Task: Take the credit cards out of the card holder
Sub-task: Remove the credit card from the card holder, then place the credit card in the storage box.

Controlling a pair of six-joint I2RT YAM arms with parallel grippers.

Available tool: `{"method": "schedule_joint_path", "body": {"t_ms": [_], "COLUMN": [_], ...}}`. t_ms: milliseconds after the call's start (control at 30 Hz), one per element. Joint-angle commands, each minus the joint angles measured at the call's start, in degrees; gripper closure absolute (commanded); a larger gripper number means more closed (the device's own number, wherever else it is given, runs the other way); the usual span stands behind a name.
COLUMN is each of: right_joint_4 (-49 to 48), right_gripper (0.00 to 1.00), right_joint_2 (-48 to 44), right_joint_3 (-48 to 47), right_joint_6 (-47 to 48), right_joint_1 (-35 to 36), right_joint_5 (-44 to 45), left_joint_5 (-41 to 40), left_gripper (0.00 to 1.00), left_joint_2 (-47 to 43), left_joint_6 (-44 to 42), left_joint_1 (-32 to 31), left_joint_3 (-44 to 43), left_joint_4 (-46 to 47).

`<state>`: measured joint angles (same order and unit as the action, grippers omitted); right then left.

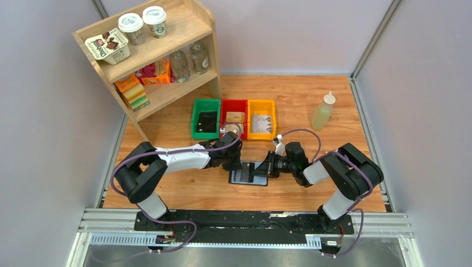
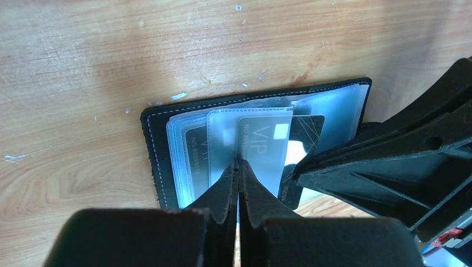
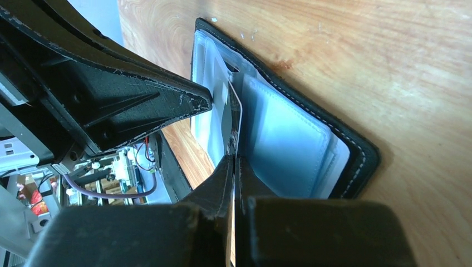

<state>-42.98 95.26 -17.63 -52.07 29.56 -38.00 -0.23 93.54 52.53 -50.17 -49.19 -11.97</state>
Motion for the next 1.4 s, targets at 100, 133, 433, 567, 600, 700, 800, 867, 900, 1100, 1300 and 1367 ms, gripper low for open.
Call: {"method": "schedule_joint_path", "body": {"t_ms": [100,133,433,567,600,700,800,867,900,1100,1300,1367], "right_joint_4": [13.3,14.9,42.1,54.3,56.9,63.3,67.1,69.4,70.4,76.7,77.8,77.6], "right_gripper": [1.00,1.00,1.00,1.00,1.00,1.00,1.00,1.00,1.00,1.00,1.00,1.00], "right_joint_2": [-7.0,-8.4,-28.9,-38.6,-40.3,-44.5,-47.4,-48.8,-49.3,-50.4,-50.3,-50.3], "right_joint_3": [0.4,0.6,-2.3,-6.8,-7.8,-11.7,-15.3,-17.8,-19.2,-26.9,-31.8,-33.0], "right_joint_6": [3.6,3.9,11.6,15.8,16.6,18.8,20.6,22.2,23.1,29.6,33.3,34.1], "right_joint_1": [-2.7,-3.3,-4.2,-4.3,-4.3,-4.3,-4.2,-4.3,-4.3,-4.2,-4.2,-4.2], "right_joint_5": [3.1,3.2,10.2,11.9,12.0,11.3,8.6,6.4,5.3,-1.4,-8.5,-11.0], "left_joint_5": [-2.8,-2.8,-2.4,-2.9,-3.3,-3.7,-1.4,2.5,3.9,19.7,30.8,33.1], "left_gripper": [1.00,1.00,1.00,0.87,0.84,0.69,0.54,0.49,0.48,0.36,0.37,0.39], "left_joint_2": [1.7,1.6,-1.8,-6.6,-8.5,-13.3,-18.9,-21.6,-22.4,-28.2,-27.8,-27.4], "left_joint_6": [3.8,3.9,3.4,0.3,-0.7,-3.2,-7.9,-11.9,-13.3,-23.7,-28.2,-29.1], "left_joint_1": [-0.1,-0.1,-0.2,-0.2,-0.2,-0.2,0.0,0.0,0.1,0.7,1.0,1.2], "left_joint_3": [2.5,2.6,3.5,3.3,3.2,4.1,5.6,6.1,6.2,6.8,2.9,2.0], "left_joint_4": [-2.4,-2.4,2.1,4.3,4.7,7.1,10.9,14.4,16.3,24.5,25.2,24.7]}}
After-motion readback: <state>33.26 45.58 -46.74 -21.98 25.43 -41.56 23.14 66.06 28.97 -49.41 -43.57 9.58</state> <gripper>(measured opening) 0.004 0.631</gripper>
